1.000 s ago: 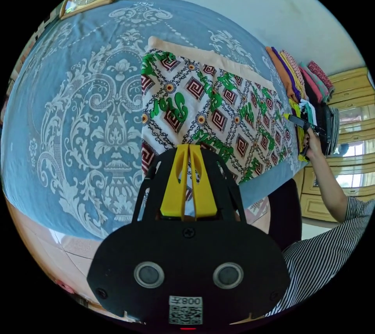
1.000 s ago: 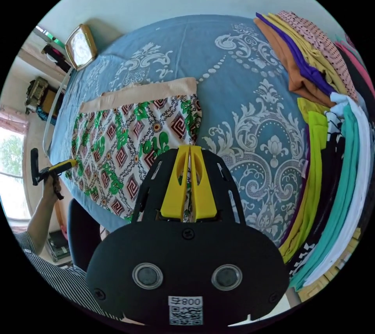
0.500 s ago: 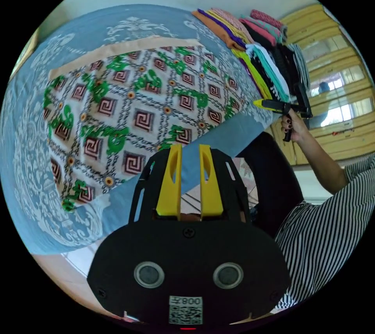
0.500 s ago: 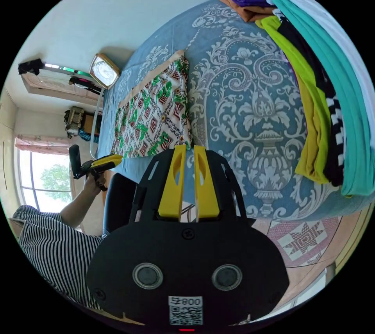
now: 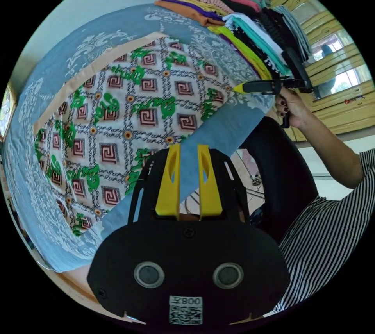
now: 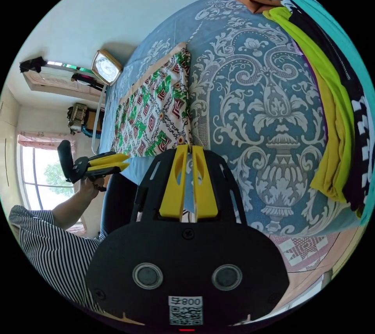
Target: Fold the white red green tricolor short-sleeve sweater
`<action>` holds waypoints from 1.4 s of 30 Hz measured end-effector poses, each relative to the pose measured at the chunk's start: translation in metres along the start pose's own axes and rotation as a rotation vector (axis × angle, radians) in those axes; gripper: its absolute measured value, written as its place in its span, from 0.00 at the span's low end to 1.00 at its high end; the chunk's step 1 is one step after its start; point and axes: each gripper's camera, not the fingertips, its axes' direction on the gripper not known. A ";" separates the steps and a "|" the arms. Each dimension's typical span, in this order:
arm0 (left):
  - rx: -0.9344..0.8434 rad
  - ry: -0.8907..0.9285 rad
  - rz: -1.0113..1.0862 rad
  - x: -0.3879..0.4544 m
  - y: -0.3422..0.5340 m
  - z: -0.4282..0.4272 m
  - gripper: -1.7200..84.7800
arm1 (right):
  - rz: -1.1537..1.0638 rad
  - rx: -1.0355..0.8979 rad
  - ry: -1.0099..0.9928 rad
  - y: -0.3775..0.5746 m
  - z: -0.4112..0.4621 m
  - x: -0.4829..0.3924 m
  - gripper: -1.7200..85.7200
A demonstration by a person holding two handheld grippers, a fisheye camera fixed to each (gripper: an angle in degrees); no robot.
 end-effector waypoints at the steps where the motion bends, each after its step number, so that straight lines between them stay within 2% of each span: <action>1: 0.014 -0.002 0.037 0.016 -0.010 -0.004 0.11 | -0.001 0.001 -0.005 0.000 0.001 0.002 0.04; 7: 0.052 -0.033 0.221 0.088 -0.074 -0.013 0.11 | -0.022 0.035 -0.146 -0.007 0.003 0.015 0.03; 13: 0.034 -0.126 0.312 0.133 -0.121 -0.013 0.10 | -0.071 0.049 -0.250 -0.020 0.006 0.017 0.03; 17: 0.035 -0.180 0.262 0.139 -0.132 -0.016 0.05 | -0.108 0.005 -0.256 -0.030 0.024 0.015 0.03; 27: 0.178 0.000 0.031 0.114 -0.129 -0.047 0.03 | -0.012 0.124 -0.350 -0.077 0.037 0.058 0.05; 37: 0.183 0.072 0.015 0.103 -0.133 -0.034 0.03 | 0.017 0.103 -0.247 -0.186 0.085 0.046 0.11; 42: 0.172 0.105 0.035 0.095 -0.136 -0.018 0.03 | 0.018 0.058 -0.131 -0.240 0.118 0.022 0.12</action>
